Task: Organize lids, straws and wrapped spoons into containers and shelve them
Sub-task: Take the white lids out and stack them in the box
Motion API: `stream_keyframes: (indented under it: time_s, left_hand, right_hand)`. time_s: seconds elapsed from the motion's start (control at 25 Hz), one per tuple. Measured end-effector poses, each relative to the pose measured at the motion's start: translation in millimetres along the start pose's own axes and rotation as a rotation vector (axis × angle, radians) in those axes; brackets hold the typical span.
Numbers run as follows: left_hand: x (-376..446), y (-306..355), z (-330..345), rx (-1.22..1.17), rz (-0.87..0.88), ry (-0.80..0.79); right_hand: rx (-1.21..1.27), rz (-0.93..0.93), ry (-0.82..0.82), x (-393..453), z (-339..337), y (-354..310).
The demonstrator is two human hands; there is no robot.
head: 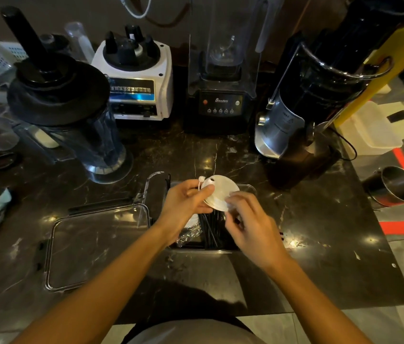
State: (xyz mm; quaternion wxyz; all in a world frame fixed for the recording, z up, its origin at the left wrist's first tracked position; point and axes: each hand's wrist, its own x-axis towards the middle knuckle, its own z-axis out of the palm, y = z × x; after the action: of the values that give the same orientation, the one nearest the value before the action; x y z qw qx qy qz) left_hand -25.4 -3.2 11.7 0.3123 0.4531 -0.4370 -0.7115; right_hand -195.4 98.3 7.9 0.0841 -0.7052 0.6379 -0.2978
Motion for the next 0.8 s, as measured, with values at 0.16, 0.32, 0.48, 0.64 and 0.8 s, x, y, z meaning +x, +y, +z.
stream_keyframes:
  time_s: [0.16,0.32,0.48,0.64,0.8]
  left_hand:
    - [-5.8,-3.7,-22.3,-0.069,0.023,0.073]
    - [-17.1,-4.1,-58.0,-0.105,0.078,0.255]
    - [-27.0,-14.1,-86.5,-0.18,0.09,0.346]
    - [-33.5,-27.2,-98.4,-0.225,0.039,0.375]
    - [-34.9,-38.8,-103.3,-0.236,-0.004,0.402]
  right_hand:
    - [0.016,0.009,-0.073,2.8,9.4,-7.5]
    - [0.141,0.045,-0.208,6.2,28.8,-16.0]
    - [0.18,0.137,-0.576,17.7,59.9,-26.1]
    - [0.104,0.269,-0.601,29.3,73.0,-25.4]
    - [0.041,0.359,-0.53,31.5,69.5,-15.2]
